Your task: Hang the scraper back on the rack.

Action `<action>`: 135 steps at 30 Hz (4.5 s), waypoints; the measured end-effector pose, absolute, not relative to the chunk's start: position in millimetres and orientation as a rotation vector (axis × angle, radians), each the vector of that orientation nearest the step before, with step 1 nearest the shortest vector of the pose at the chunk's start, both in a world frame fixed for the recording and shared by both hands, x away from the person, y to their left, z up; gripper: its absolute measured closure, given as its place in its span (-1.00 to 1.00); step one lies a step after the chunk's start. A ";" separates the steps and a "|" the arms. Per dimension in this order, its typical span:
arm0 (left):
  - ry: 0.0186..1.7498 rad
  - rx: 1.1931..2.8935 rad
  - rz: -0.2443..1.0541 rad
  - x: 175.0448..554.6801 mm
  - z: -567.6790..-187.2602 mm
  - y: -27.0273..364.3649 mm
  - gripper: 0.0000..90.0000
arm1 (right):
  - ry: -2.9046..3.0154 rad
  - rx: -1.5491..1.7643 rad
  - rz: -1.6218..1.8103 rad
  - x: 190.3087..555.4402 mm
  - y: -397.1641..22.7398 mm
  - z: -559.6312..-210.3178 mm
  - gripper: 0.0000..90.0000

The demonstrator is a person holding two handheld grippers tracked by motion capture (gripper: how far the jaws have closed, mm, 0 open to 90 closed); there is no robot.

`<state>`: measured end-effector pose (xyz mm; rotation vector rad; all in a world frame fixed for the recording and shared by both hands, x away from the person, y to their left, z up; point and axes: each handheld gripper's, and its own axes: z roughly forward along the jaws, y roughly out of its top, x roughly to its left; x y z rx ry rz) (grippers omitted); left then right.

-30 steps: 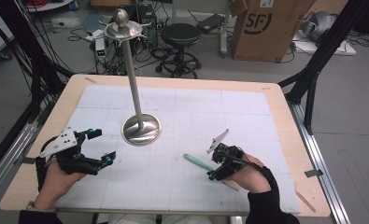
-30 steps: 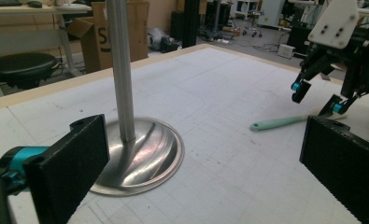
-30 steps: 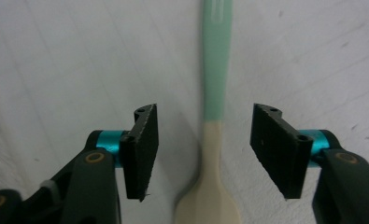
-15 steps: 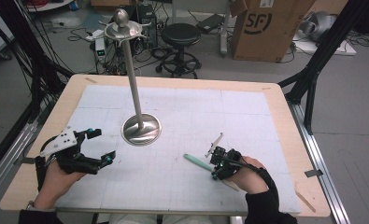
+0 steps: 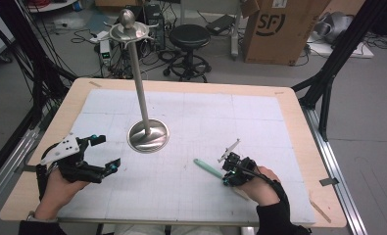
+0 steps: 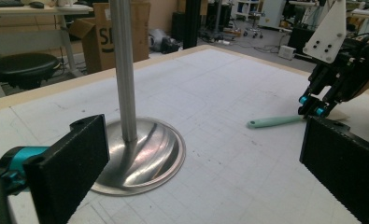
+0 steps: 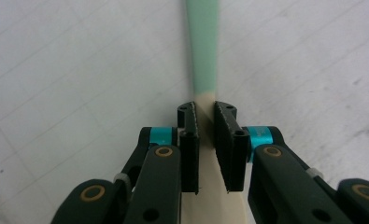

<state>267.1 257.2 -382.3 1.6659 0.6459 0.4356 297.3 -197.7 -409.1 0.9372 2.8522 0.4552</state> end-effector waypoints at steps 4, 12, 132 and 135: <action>0.650 1.668 0.436 268.0 -382.9 258.1 -0.96 | 2.819 0.965 0.604 299.8 -209.7 -404.6 0.78; 0.660 1.664 0.436 270.3 -383.3 258.7 -0.95 | 2.684 0.954 0.862 298.9 -227.1 -391.2 0.79; 0.694 1.631 0.450 260.4 -378.6 272.7 -0.95 | 2.048 0.625 1.793 370.2 -110.2 -263.5 -0.25; 0.705 1.631 0.447 261.7 -381.1 273.0 -0.95 | 2.051 0.614 1.794 365.0 -117.4 -269.9 -0.44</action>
